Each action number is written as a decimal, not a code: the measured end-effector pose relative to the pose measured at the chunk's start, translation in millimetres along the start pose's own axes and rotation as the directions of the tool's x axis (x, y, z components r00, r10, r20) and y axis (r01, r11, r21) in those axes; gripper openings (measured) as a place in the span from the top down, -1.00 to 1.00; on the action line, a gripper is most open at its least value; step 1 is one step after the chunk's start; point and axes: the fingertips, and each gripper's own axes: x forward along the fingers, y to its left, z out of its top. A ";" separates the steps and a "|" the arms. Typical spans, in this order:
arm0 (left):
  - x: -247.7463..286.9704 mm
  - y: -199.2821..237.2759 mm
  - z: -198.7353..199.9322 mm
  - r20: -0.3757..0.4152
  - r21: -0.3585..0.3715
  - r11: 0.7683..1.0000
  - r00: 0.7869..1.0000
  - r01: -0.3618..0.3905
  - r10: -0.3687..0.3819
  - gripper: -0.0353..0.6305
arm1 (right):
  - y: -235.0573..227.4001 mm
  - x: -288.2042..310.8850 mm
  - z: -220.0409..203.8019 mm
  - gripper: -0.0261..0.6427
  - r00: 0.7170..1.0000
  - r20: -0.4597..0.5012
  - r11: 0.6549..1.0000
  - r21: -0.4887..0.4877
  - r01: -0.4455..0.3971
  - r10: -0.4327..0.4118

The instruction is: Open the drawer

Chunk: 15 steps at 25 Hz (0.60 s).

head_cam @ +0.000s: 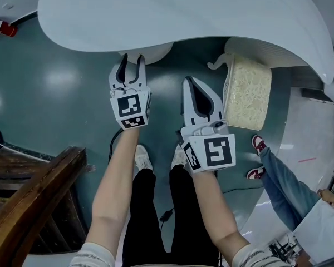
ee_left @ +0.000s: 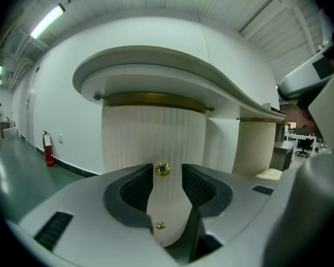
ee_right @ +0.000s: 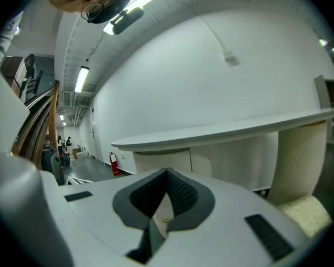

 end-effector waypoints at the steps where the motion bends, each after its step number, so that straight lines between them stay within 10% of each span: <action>1: 3.4 -1.1 -0.8 0.002 0.001 1.000 1.000 0.000 0.000 0.45 | -0.2 0.2 -0.6 0.88 1.000 -0.002 1.000 0.001 -0.004 0.004; 15: 31.7 8.4 -7.2 -0.001 0.039 0.997 0.998 -0.069 0.069 0.45 | 1.2 3.4 -2.9 0.88 1.000 -0.009 1.000 -0.013 -0.020 0.019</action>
